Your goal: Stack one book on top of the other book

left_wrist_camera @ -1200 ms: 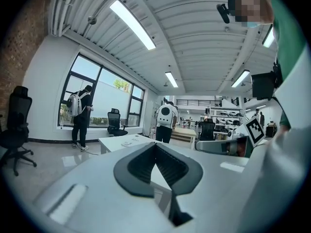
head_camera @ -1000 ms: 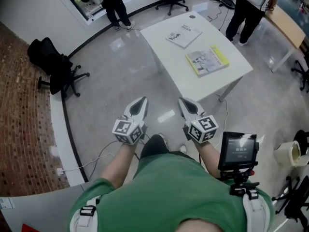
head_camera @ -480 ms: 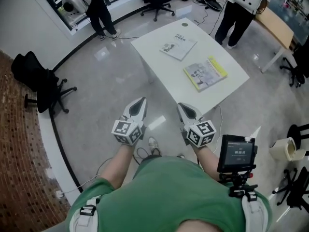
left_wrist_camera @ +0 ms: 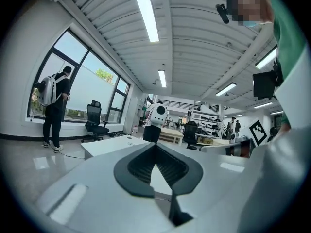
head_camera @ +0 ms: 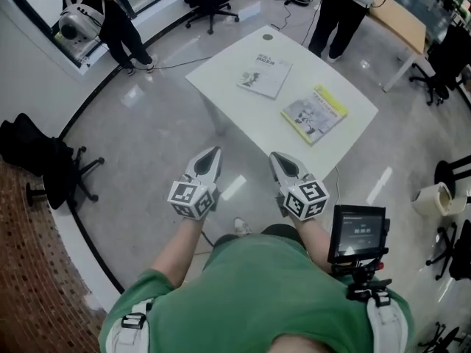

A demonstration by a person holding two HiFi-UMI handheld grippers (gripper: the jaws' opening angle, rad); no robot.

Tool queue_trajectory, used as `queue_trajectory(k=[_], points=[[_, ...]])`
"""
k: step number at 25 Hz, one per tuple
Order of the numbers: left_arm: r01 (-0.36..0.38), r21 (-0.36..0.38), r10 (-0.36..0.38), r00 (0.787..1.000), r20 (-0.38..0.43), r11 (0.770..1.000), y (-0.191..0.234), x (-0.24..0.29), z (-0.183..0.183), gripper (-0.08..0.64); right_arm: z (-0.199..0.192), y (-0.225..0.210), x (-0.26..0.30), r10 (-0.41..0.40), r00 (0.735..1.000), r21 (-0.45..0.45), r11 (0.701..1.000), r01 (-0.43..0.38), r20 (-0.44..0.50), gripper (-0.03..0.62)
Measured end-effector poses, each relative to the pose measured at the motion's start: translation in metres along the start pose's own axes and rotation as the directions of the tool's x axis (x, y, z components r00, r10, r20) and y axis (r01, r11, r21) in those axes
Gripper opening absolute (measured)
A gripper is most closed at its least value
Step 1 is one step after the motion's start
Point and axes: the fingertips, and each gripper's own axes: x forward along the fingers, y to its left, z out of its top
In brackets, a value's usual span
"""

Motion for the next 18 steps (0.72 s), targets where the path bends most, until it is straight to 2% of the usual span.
queue_trajectory(k=[8, 18], points=[[0.133, -0.011, -0.133, 0.991, -0.025, 0.991, 0.011, 0.056, 0.002, 0.0, 0.013, -0.045, 0.006, -0.162, 0.986, 0.01, 0.987, 0.162, 0.028, 0.0], [0.288, 0.028, -0.284, 0.953, -0.107, 0.957, -0.013, 0.162, -0.001, 0.0, 0.04, -0.149, -0.011, -0.338, 0.939, 0.049, 0.941, 0.335, 0.069, 0.0]])
